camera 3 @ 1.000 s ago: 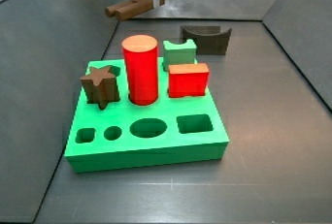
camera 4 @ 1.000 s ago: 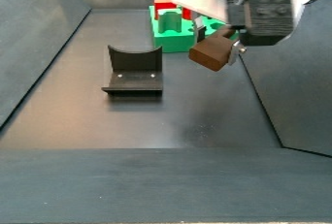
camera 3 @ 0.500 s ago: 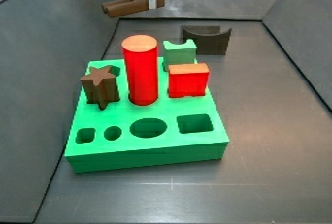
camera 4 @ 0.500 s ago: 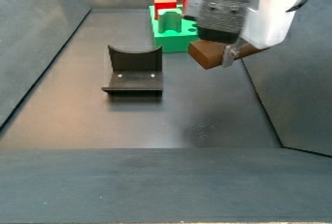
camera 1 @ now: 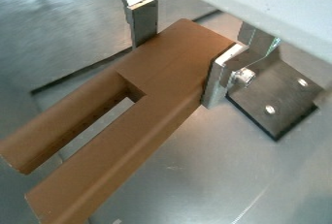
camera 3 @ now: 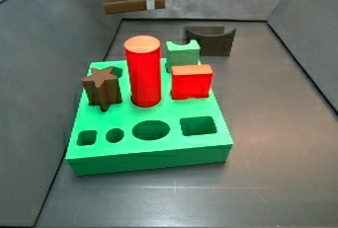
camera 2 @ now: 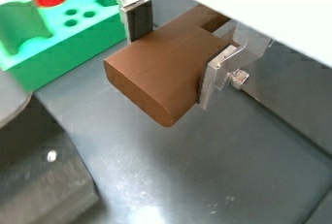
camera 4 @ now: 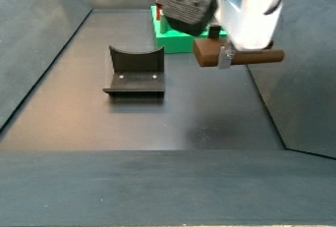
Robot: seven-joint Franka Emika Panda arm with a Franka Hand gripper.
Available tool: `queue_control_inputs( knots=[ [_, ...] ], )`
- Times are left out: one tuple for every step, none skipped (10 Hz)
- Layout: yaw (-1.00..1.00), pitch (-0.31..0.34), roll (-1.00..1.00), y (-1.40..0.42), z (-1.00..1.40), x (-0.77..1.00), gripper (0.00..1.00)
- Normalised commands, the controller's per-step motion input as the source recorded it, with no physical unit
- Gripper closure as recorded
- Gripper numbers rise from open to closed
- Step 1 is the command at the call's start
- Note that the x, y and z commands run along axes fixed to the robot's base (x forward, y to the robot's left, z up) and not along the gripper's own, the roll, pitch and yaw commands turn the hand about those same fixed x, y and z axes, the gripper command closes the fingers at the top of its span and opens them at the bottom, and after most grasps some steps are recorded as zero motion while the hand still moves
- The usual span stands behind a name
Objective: Pick up the square-circle object. Move up. Rotate the square-circle object. Place the square-circle object on the fixture. Regrasp the square-circle object. Move to above the board. Insert the square-circle object.
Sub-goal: Rotate the square-circle object.
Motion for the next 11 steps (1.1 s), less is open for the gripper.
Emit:
queue_control_inputs(
  knots=[
    [-1.0,-0.011,-0.01,0.02,-0.01,0.03,1.0],
    [-1.0,-0.011,-0.01,0.02,-0.01,0.03,1.0],
    [-1.0,-0.012,-0.01,0.02,-0.01,0.03,1.0],
    [-1.0,-0.012,-0.01,0.02,-0.01,0.03,1.0],
    [-1.0,-0.013,-0.01,0.02,-0.01,0.03,1.0],
    [-1.0,-0.013,-0.01,0.02,-0.01,0.03,1.0],
    [-1.0,-0.014,-0.01,0.02,-0.01,0.03,1.0],
    [-1.0,-0.014,-0.01,0.02,-0.01,0.03,1.0],
    [-1.0,-0.015,-0.01,0.02,-0.01,0.03,1.0],
    [-1.0,-0.016,-0.01,0.02,-0.01,0.03,1.0],
    [-1.0,-0.018,-0.01,0.02,-0.01,0.03,1.0]
  ],
)
